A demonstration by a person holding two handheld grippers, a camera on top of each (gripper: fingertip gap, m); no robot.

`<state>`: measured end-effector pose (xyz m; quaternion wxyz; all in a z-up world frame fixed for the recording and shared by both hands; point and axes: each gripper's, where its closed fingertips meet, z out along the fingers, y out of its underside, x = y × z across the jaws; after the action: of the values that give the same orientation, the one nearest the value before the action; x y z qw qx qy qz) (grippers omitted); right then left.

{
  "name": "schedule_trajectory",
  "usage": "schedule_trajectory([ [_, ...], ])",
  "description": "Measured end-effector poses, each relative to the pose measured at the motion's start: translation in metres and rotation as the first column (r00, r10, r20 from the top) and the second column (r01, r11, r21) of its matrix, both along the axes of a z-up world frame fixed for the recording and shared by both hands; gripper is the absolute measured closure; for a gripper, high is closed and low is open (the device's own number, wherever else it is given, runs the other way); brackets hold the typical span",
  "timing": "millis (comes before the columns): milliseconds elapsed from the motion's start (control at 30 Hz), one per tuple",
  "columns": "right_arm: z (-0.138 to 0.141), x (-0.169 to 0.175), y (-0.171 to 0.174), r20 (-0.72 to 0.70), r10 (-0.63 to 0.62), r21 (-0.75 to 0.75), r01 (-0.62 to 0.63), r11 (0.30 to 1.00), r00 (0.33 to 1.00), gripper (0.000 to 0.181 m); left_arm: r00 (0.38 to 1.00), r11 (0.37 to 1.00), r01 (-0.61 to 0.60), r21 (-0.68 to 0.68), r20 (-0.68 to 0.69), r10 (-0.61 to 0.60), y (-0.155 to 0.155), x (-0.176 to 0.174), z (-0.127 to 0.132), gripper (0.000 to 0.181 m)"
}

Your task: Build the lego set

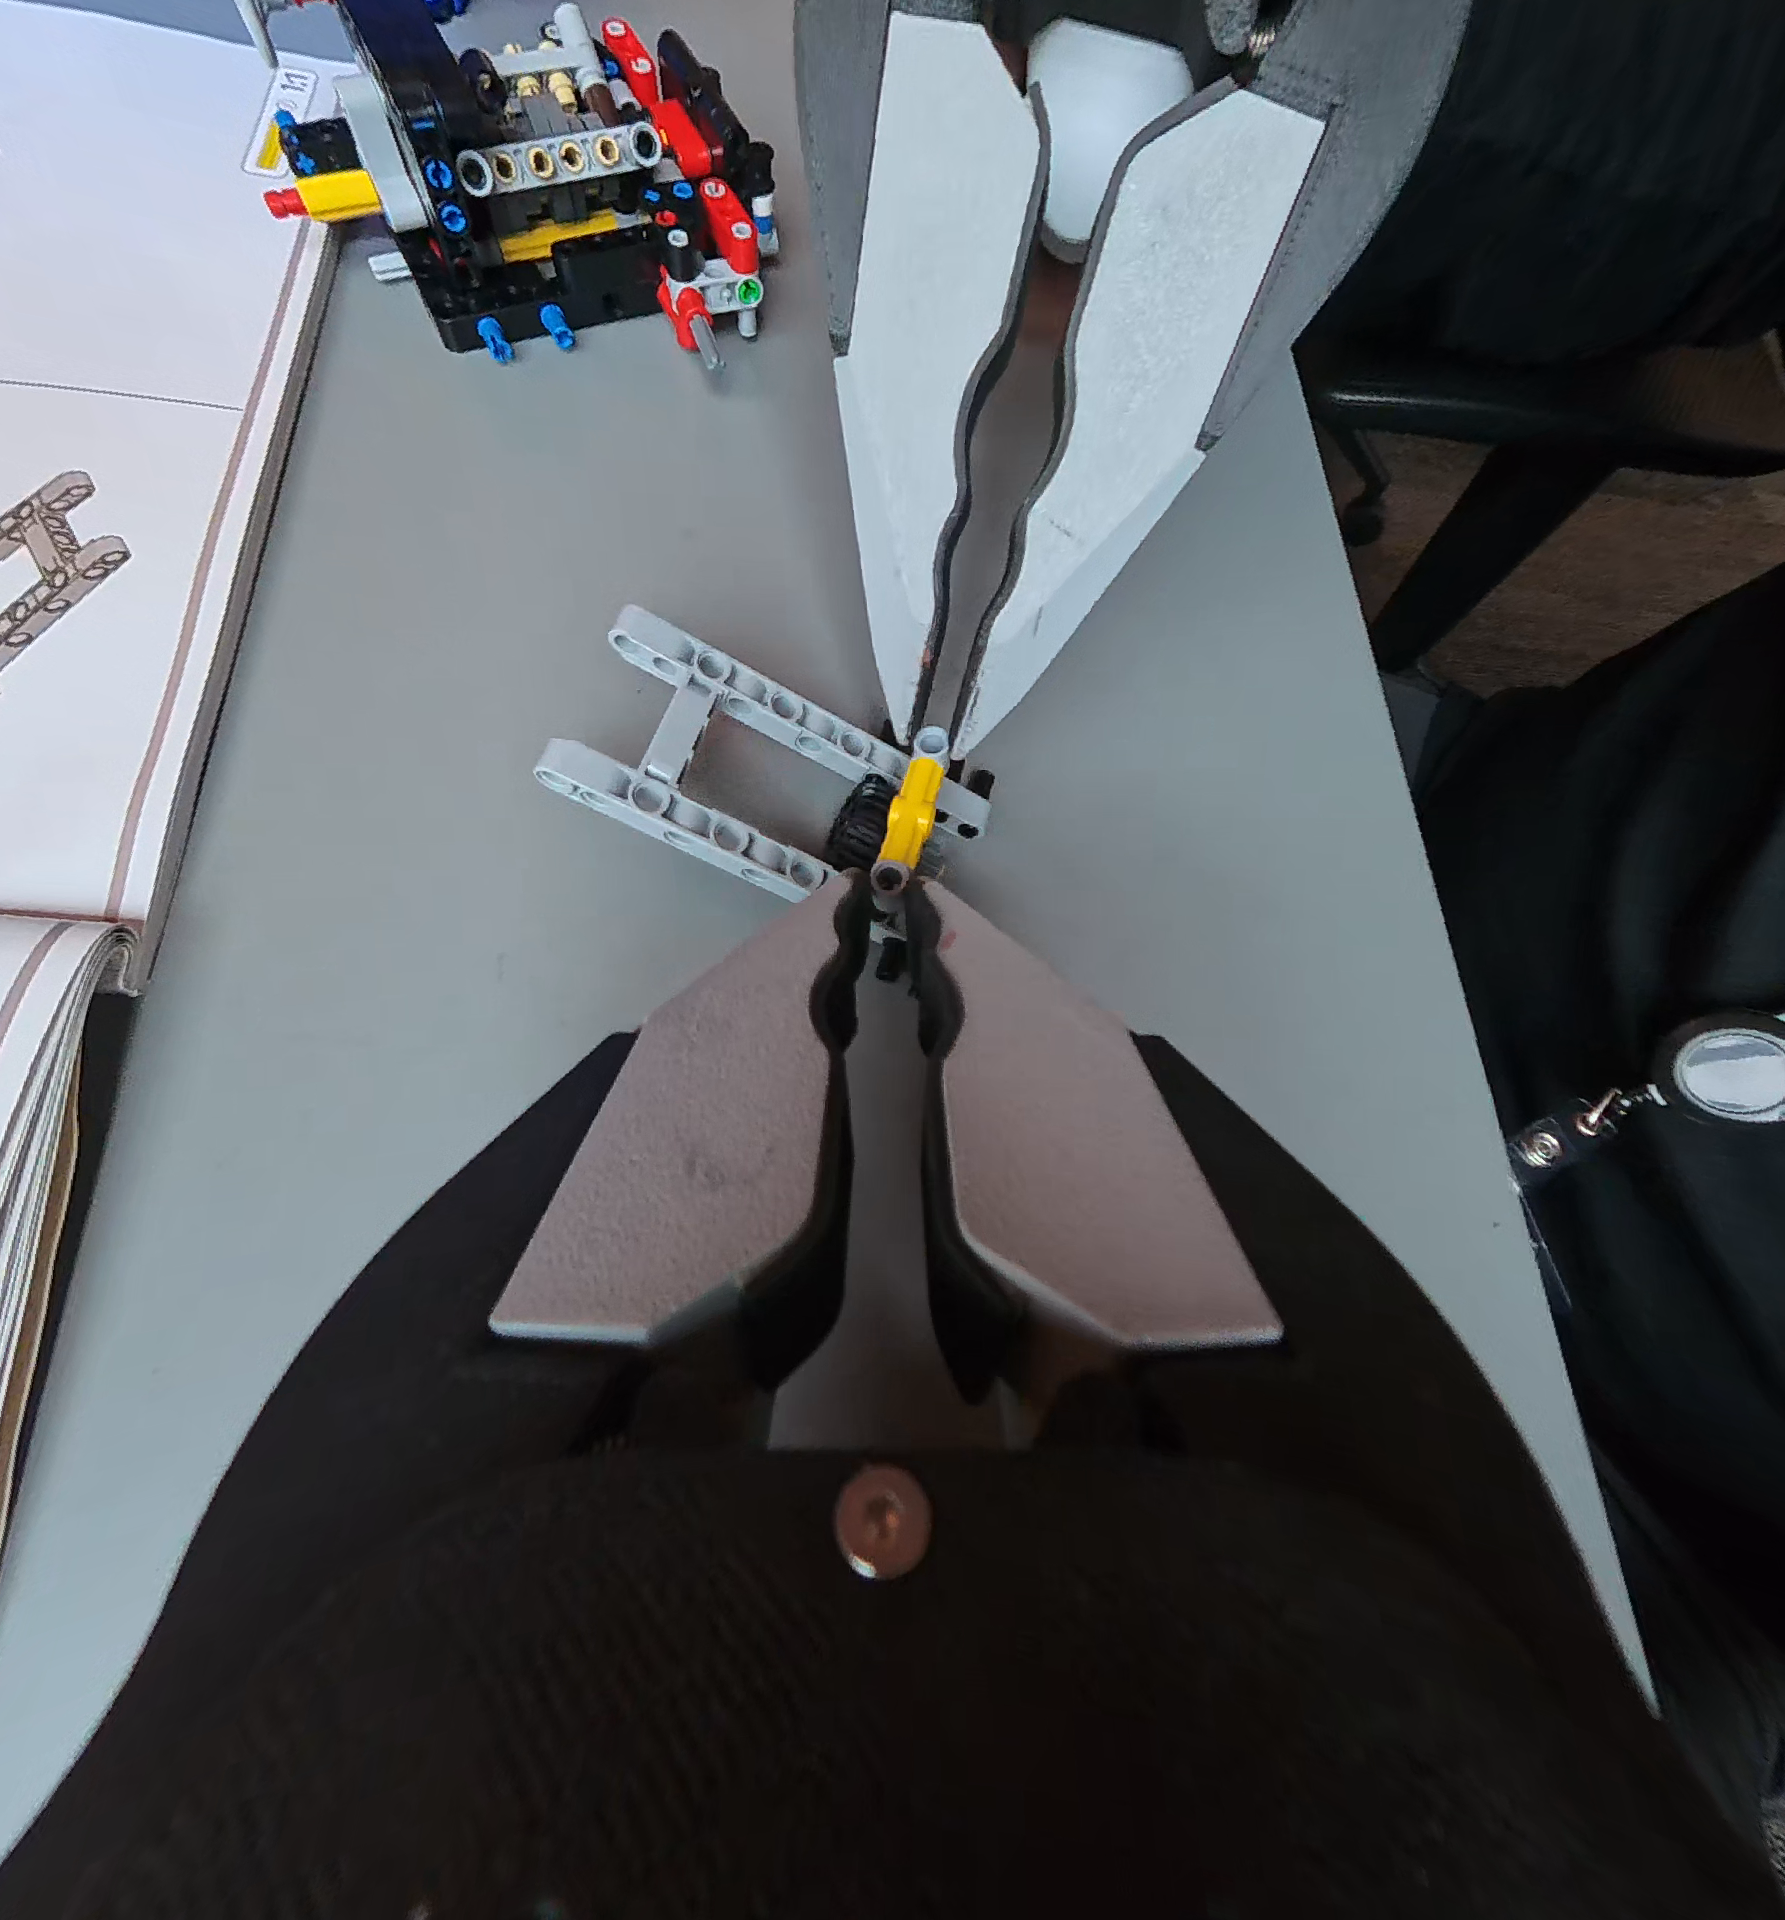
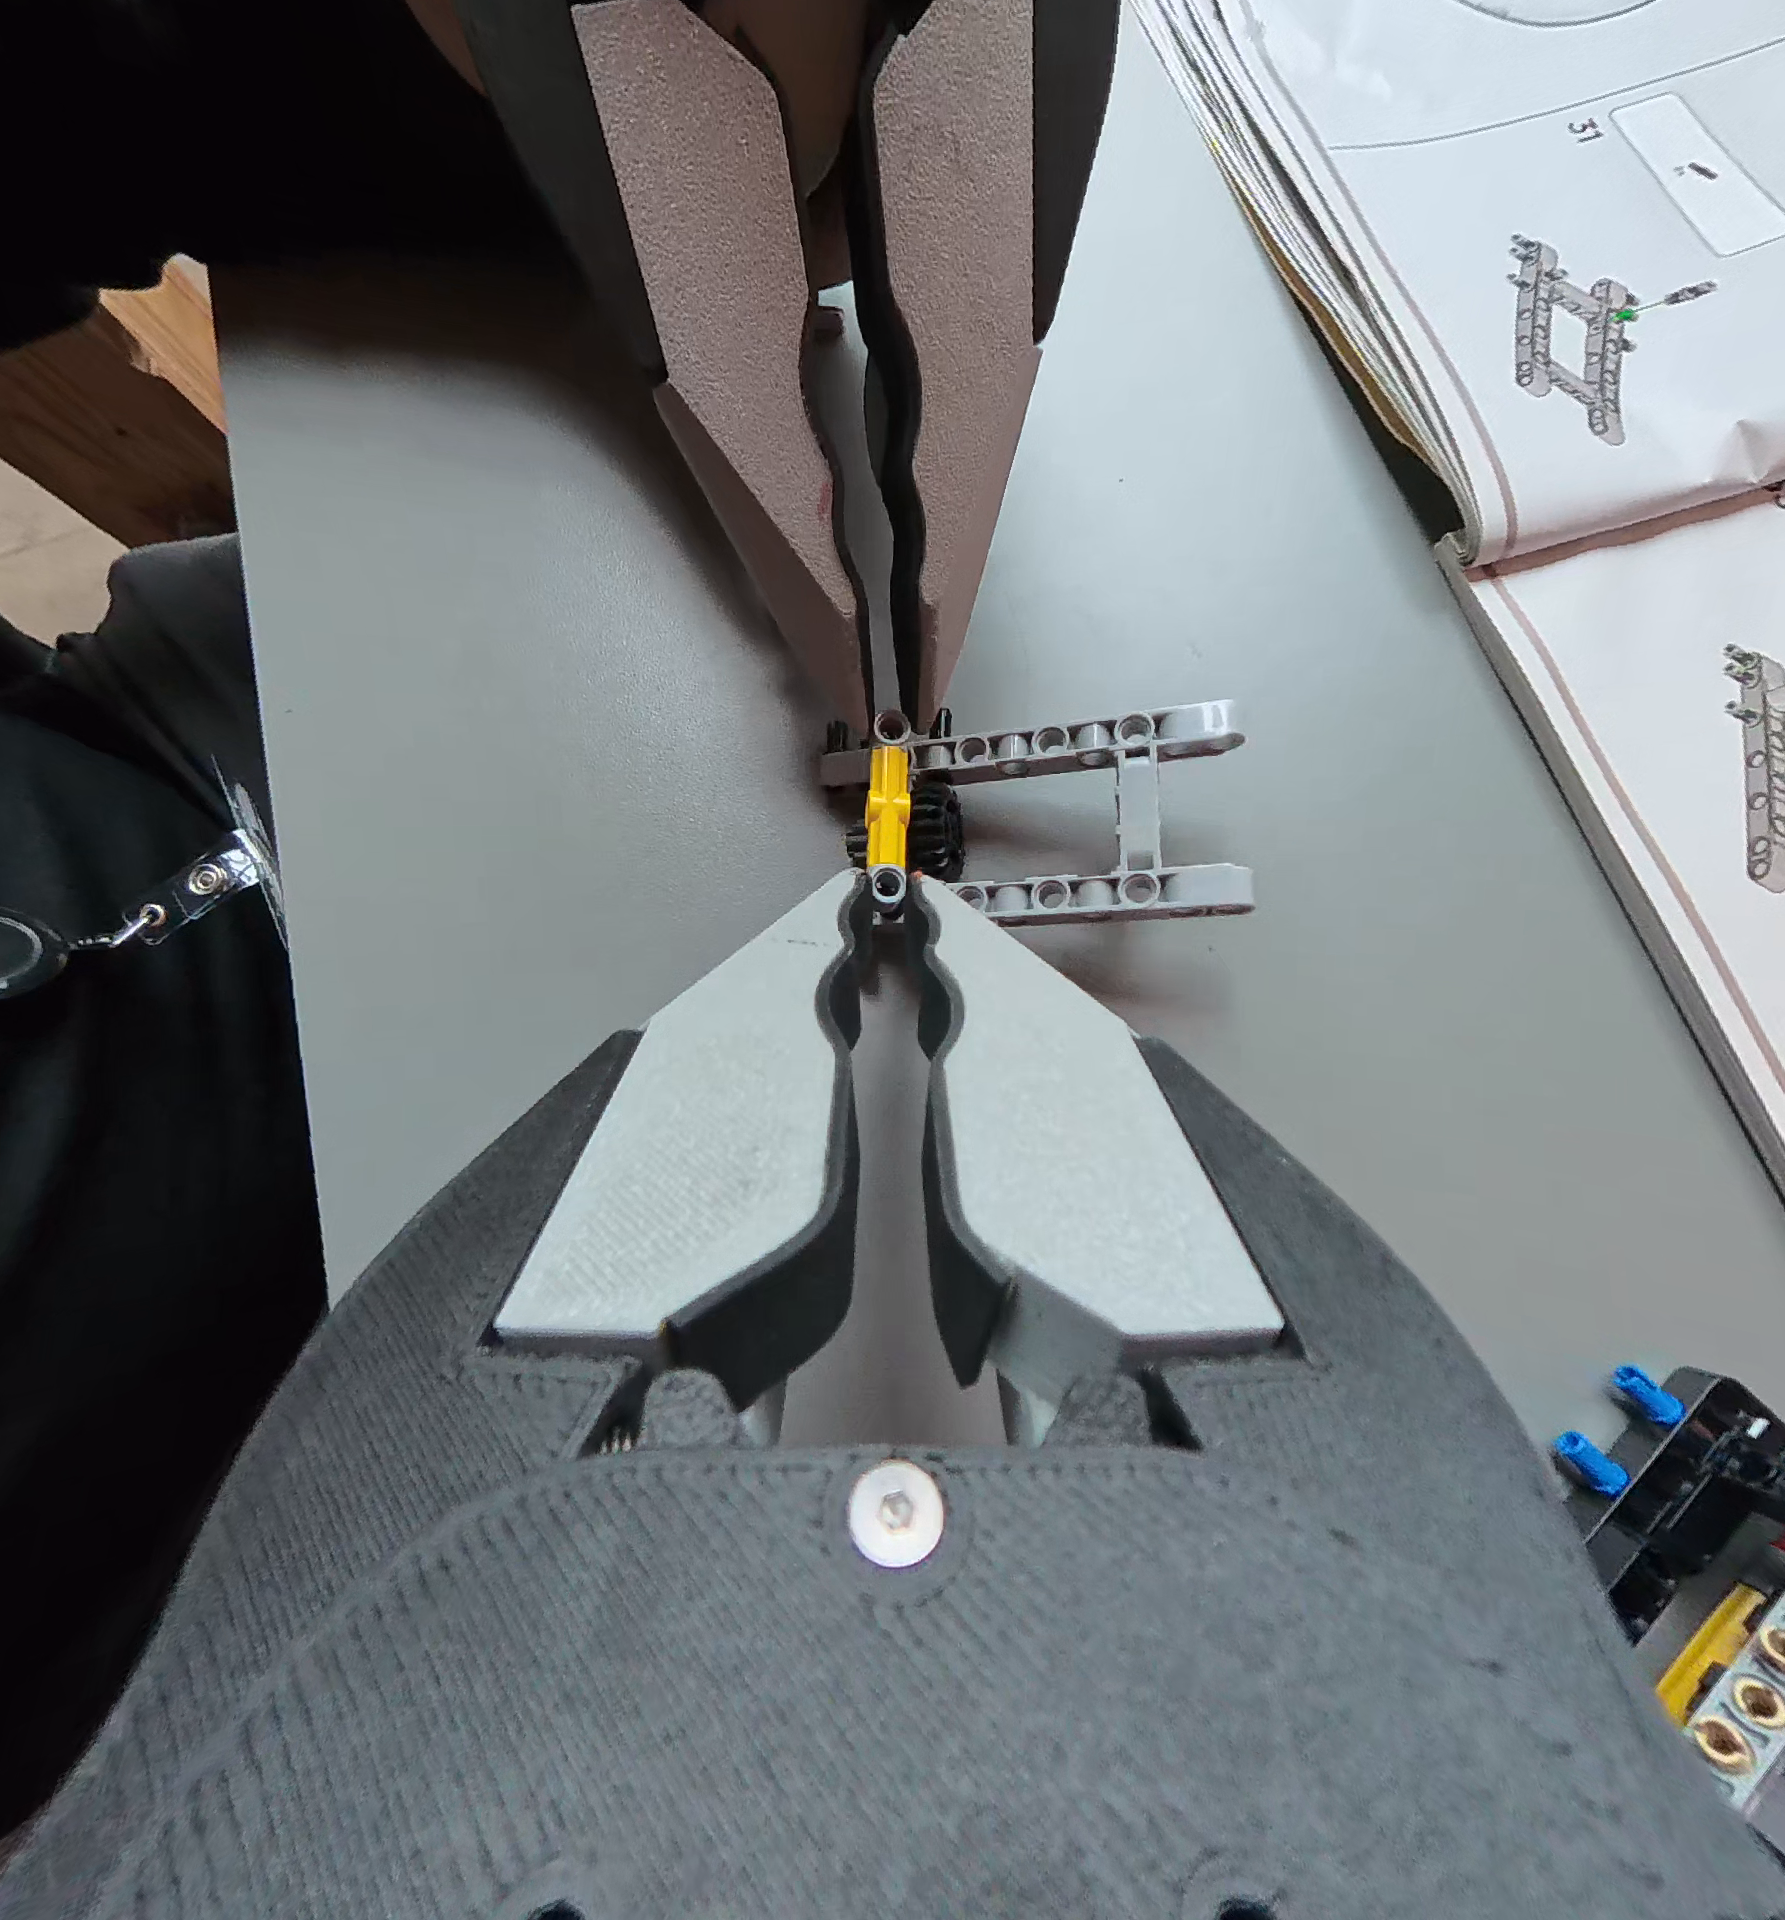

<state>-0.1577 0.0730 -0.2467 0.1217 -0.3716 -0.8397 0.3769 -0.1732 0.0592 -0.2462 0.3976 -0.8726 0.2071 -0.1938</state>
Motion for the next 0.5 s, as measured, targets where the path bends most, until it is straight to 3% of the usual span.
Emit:
schedule_trajectory([
  [200, -0.0001, -0.0005, 0.0001, -0.047, 0.022, 0.049, -0.02, 0.999, 0.999, 0.179, 1.0, 0.999, 0.006, 0.035, -0.016, -0.006, 0.0, 0.0, -0.0003, 0.177],
  [500, -0.002, -0.0011, 0.0012, -0.137, 0.095, 0.296, -0.051, 0.954, 0.986, 0.178, 0.987, 0.992, 0.031, 0.121, -0.157, -0.011, -0.0008, 0.0001, -0.0011, 0.177],
])
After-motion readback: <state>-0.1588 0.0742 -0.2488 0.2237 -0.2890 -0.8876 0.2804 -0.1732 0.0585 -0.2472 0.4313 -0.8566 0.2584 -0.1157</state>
